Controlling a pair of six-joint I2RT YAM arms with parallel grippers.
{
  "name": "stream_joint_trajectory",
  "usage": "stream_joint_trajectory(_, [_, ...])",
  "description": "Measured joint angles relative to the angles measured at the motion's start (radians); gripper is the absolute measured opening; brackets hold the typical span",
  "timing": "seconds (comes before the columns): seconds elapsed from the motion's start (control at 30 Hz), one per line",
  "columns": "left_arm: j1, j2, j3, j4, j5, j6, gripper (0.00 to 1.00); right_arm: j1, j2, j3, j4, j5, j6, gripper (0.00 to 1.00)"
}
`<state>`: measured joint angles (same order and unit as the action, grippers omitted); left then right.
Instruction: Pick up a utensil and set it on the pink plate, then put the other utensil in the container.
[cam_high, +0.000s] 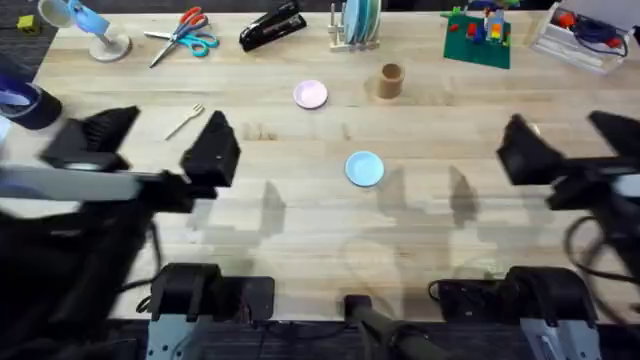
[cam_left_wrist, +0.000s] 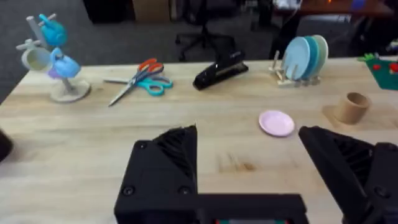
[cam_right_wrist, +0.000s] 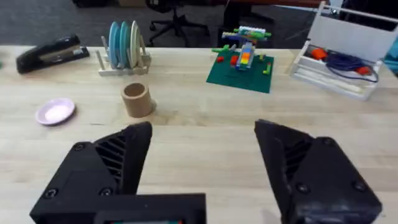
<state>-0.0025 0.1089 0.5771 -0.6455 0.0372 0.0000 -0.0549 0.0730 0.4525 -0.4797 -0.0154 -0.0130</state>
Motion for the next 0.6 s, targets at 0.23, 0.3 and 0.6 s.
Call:
stream_joint_trajectory(0.23, [0.000,0.286,0.440,-0.388,0.000,0.029,0.993,-0.006,0.246,0.374,-0.280,0.000,-0.002,0.994])
stream_joint_trajectory(0.3, [0.000,0.378,0.563,-0.486,0.000,0.049,0.993,-0.006,0.327,0.477,-0.364,0.000,-0.003,0.995])
stream_joint_trajectory(0.6, [0.000,0.734,0.936,-0.800,0.000,0.156,0.993,-0.006,0.654,0.830,-0.632,0.000,-0.010,0.995])
